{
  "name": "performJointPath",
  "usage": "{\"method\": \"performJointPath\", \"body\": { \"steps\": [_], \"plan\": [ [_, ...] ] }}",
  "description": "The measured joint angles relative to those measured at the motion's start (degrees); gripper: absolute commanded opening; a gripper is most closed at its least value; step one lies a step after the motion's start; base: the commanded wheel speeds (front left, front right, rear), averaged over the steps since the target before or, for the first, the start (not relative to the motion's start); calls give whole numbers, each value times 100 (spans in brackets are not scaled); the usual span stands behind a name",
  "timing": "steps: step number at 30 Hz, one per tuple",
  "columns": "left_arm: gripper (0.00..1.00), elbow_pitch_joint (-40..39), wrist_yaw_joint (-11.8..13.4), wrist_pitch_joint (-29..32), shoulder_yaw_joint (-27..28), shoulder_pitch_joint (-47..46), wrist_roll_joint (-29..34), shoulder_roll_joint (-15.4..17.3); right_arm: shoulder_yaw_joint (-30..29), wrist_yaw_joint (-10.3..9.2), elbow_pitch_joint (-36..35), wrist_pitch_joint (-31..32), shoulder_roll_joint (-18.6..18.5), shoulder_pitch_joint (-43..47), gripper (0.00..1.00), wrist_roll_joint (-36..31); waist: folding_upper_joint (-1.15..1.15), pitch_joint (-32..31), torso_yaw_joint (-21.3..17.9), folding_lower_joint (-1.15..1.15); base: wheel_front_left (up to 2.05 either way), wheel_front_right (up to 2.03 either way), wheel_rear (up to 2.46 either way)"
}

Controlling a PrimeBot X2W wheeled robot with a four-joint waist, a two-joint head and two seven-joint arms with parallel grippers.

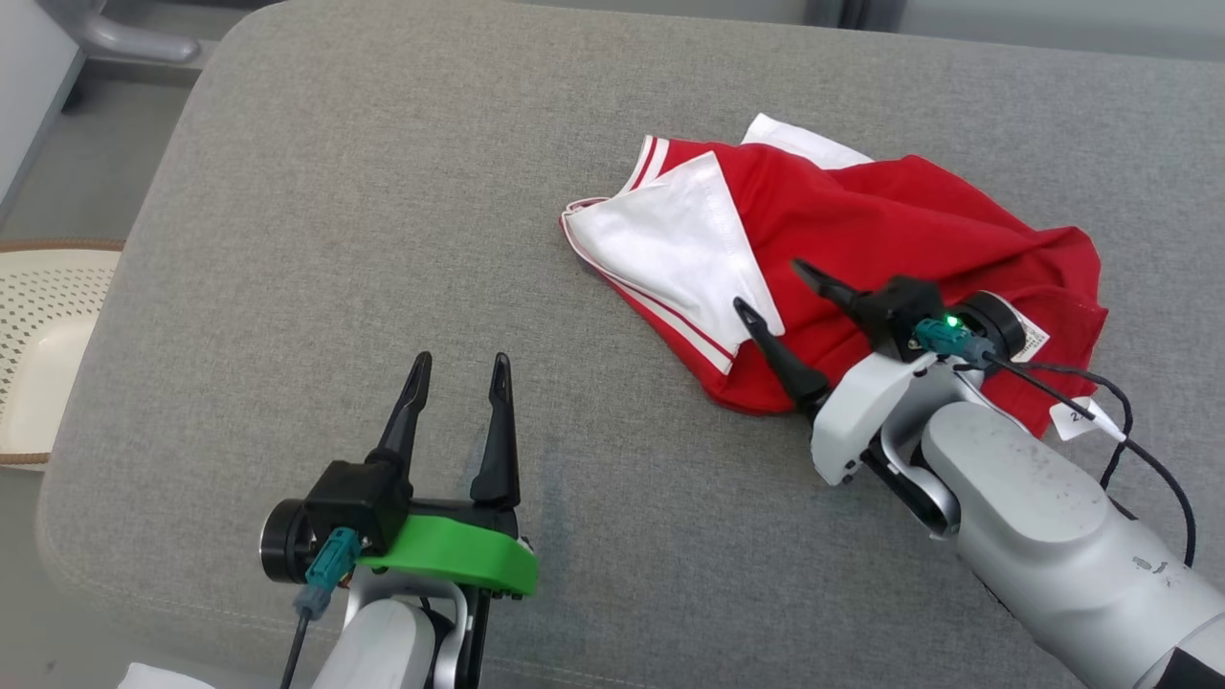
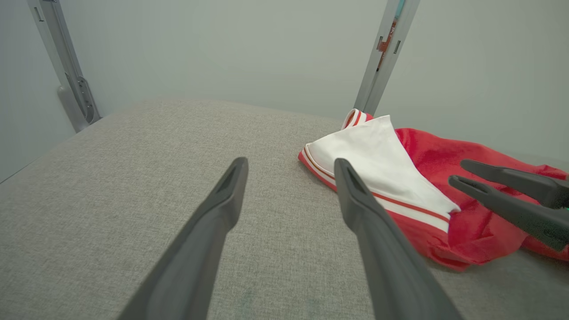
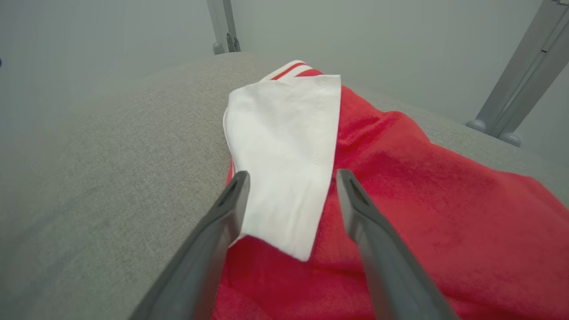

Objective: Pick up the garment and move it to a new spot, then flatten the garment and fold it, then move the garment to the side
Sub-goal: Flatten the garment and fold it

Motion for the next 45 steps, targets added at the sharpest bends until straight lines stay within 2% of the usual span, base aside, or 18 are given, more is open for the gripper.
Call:
{"method": "performJointPath", "body": {
  "steps": [3,8,16,17,18,19,20,23,32,42,43,44,45],
  "plan": [
    [100,-13,-3,0,-22,-6,-41,1,-237,0,99,227,5,-10,100,129,0,39,74,0,0,0,0],
    [100,-42,4,-1,-108,-47,-100,0,-312,0,405,650,19,-227,100,253,0,127,235,0,0,0,0],
    [100,-79,52,-1,-201,-121,-171,1,-176,0,990,1111,30,-599,100,737,0,273,539,0,0,0,0],
    [100,-81,53,0,-211,-121,-174,1,-165,0,1025,1141,54,-613,54,890,0,288,571,0,0,0,0],
    [100,-84,71,-1,-215,-123,-174,1,-148,-1,1023,1180,86,-625,25,1072,0,301,598,0,0,0,0],
    [100,-84,75,-1,-215,-124,-175,1,-114,0,1007,1207,100,-638,6,1200,0,309,616,0,0,0,0],
    [100,-84,76,0,-213,-124,-175,1,-51,0,976,1230,97,-661,0,1314,0,317,632,0,0,0,0],
    [100,-79,93,0,-201,-125,-175,1,183,0,868,1214,59,-713,0,1466,0,311,629,0,0,0,0],
    [100,-55,103,-1,-165,-123,-147,1,822,-1,299,646,-101,-851,0,1603,0,205,477,0,0,0,0],
    [100,-25,75,-1,-125,-120,-115,1,2206,0,-524,722,-34,-786,0,1454,0,75,355,0,0,0,0],
    [100,-19,75,0,-120,-120,-111,1,2377,0,-523,728,-16,-782,28,1367,0,67,351,0,0,0,0],
    [100,-14,70,0,-113,-120,-110,1,2501,0,-532,736,11,-770,100,1333,0,57,346,0,0,0,0],
    [100,-10,70,0,-109,-120,-105,1,2571,0,-542,735,25,-743,100,1329,0,49,342,0,0,0,0]
  ]
}}
